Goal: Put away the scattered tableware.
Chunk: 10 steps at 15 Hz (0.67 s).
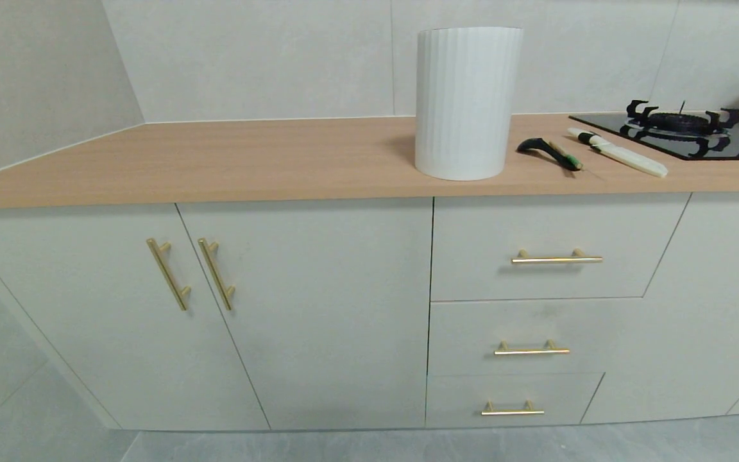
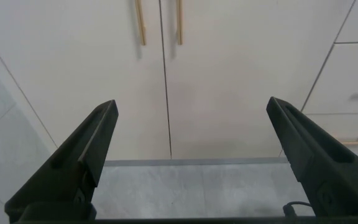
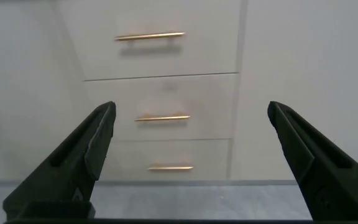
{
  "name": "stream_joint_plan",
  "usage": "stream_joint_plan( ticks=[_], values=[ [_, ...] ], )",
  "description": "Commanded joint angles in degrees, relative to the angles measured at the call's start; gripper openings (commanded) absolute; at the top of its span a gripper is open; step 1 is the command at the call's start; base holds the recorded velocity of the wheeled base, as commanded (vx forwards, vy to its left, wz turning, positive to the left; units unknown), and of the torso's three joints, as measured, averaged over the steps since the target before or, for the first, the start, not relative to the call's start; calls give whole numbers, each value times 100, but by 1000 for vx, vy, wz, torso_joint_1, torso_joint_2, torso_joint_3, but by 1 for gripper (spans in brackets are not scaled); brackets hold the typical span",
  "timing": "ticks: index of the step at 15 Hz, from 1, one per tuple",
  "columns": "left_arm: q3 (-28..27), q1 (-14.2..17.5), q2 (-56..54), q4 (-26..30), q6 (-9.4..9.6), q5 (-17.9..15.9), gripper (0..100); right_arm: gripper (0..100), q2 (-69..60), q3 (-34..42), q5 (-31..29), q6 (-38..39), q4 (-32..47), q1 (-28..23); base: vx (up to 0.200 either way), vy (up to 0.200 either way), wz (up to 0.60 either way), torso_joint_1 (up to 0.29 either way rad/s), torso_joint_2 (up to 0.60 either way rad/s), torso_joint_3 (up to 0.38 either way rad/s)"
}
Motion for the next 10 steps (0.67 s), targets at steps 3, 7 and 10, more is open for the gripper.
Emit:
stream_joint_plan(
  ticks=[3, 7, 10],
  values=[
    [1, 4, 2, 1, 1, 0, 100, 100, 2466, -630, 570, 69, 145, 648, 0, 0, 0, 0, 0, 0],
    [1, 4, 2, 1, 1, 0, 100, 100, 5279, -1421, 544, 69, -348, 1096, 0, 0, 0, 0, 0, 0],
    [1, 4, 2, 1, 1, 0, 100, 100, 7036, -1763, 526, 69, -1358, 1105, 0, 0, 0, 0, 0, 0]
  ],
)
